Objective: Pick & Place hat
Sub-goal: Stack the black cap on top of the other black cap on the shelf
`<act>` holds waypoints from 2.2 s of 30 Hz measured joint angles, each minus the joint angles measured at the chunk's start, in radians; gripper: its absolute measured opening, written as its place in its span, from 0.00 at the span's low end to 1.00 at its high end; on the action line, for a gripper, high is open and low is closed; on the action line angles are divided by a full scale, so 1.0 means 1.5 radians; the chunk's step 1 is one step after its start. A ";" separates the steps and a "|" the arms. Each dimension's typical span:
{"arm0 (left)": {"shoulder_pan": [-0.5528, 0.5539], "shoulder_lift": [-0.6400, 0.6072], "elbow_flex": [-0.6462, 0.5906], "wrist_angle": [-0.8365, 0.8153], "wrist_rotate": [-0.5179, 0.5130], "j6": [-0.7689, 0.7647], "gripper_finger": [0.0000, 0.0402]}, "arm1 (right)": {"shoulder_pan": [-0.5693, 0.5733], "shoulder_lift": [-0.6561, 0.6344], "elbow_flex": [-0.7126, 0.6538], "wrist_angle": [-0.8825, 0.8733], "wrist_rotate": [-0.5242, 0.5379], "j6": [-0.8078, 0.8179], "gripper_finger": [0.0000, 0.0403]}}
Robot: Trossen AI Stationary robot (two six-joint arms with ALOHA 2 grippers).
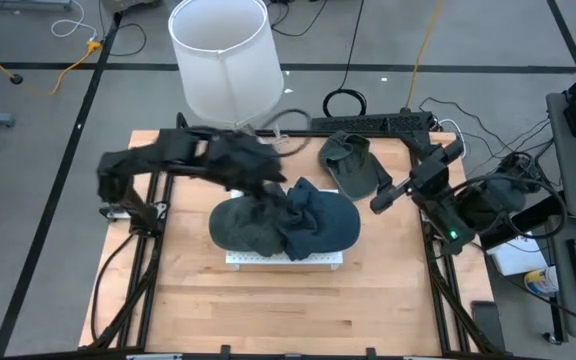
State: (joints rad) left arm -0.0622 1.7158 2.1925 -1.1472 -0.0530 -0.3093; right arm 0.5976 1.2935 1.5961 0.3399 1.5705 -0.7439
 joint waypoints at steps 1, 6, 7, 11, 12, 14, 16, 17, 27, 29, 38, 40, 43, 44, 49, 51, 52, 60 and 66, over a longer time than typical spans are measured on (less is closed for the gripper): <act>-0.008 -0.012 0.000 -0.001 -0.023 0.008 0.78 | 0.000 -0.005 -0.008 0.000 0.000 0.007 0.78; -0.055 -0.075 0.001 -0.014 -0.143 0.030 0.75 | 0.000 -0.032 -0.057 0.000 0.000 0.039 0.84; -0.066 -0.089 0.001 -0.015 -0.166 0.033 0.74 | 0.000 -0.038 -0.068 0.000 0.000 0.040 0.84; -0.110 -0.131 0.001 -0.024 -0.228 0.044 0.70 | 0.000 -0.062 -0.111 -0.001 0.000 0.070 0.84; -0.122 -0.141 0.000 -0.029 -0.242 0.044 0.69 | 0.000 -0.067 -0.120 0.000 0.000 0.082 0.84; -0.143 -0.160 -0.010 -0.028 -0.276 0.044 0.68 | 0.000 -0.080 -0.139 0.000 0.000 0.099 0.84; -0.166 -0.188 -0.038 -0.024 -0.317 0.053 0.68 | 0.000 -0.094 -0.154 0.000 0.000 0.115 0.84; -0.178 -0.205 -0.060 -0.017 -0.332 0.058 0.69 | -0.001 -0.101 -0.161 0.002 0.000 0.122 0.84; -0.213 -0.414 -0.373 0.190 -0.355 0.054 0.72 | -0.059 -0.175 -0.228 0.108 0.000 0.122 0.84; -0.213 -0.451 -0.421 0.233 -0.356 0.048 0.71 | -0.083 -0.193 -0.249 0.122 0.000 0.119 0.84; -0.213 -0.529 -0.506 0.314 -0.357 0.041 0.69 | -0.256 -0.264 -0.329 0.129 0.000 -0.009 0.84; -0.213 -0.529 -0.506 0.315 -0.357 0.045 0.70 | -0.305 -0.267 -0.342 0.127 0.000 -0.046 0.84; -0.213 -0.529 -0.506 0.314 -0.358 0.055 0.71 | -0.372 -0.269 -0.347 0.130 0.000 -0.093 0.84; -0.213 -0.529 -0.506 0.315 -0.358 0.059 0.71 | -0.393 -0.269 -0.347 0.130 0.000 -0.112 0.84; -0.213 -0.524 -0.507 0.314 -0.361 0.081 0.70 | -0.509 -0.258 -0.347 0.075 -0.043 -0.163 0.84; -0.213 -0.524 -0.507 0.313 -0.365 0.087 0.69 | -0.562 -0.246 -0.347 0.023 -0.085 -0.174 0.84; -0.213 -0.525 -0.507 0.314 -0.372 0.088 0.68 | -0.586 -0.237 -0.347 0.001 -0.108 -0.173 0.84; -0.212 -0.524 -0.507 0.314 -0.396 0.079 0.63 | -0.718 -0.181 -0.348 -0.257 -0.295 0.052 0.84; -0.212 -0.524 -0.507 0.314 -0.384 0.034 0.63 | -0.829 -0.123 -0.348 -0.500 -0.556 0.373 0.84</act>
State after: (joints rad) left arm -0.3809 0.9292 1.4322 -0.6769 -0.6286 -0.2578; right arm -0.6463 1.1093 1.0748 -0.4093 0.7364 -0.1847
